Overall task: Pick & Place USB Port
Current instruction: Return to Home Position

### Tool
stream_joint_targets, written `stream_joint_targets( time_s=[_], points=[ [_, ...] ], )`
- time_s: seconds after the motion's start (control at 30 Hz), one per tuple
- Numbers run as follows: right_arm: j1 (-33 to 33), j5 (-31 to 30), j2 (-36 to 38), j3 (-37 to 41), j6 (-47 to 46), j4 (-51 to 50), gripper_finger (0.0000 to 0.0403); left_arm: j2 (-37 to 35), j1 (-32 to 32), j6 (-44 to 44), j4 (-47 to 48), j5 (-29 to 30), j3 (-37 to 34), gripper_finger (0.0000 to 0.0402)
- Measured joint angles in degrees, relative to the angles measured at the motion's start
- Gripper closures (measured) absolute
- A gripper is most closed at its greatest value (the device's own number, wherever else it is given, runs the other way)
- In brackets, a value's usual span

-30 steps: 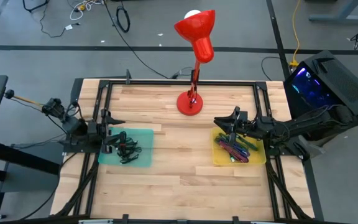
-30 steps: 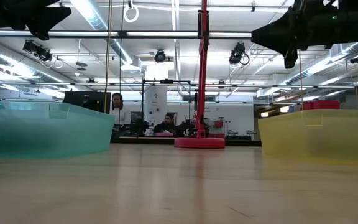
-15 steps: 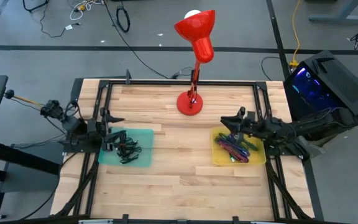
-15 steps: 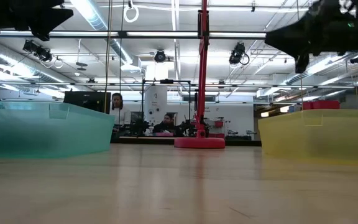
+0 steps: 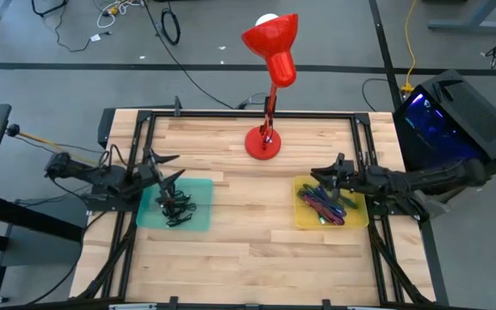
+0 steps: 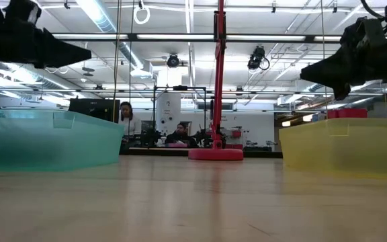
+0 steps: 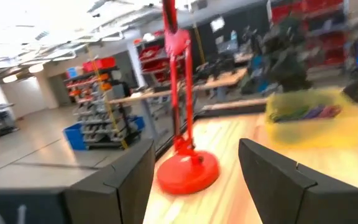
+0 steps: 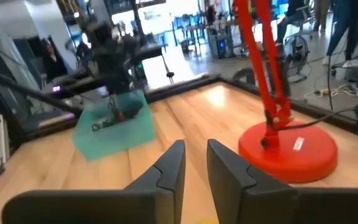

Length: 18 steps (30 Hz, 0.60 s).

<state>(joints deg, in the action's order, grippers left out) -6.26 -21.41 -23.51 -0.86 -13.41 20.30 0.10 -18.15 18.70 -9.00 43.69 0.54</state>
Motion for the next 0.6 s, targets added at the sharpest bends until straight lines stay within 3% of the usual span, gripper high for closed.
stream_joint_targets(
  time_s=[0.3, 0.6],
  points=[
    [3.9, -0.11, 22.75, 0.0, 0.0, -6.77, 0.0333, 0.0, 5.25, -0.01, 0.67, -0.01, -0.04, 0.0164],
    [5.55, -0.58, 23.47, 0.0, -0.02, 4.74, 0.0333, 0.0, 9.15, -0.02, 0.98, -0.03, -0.07, 0.0164]
  ],
)
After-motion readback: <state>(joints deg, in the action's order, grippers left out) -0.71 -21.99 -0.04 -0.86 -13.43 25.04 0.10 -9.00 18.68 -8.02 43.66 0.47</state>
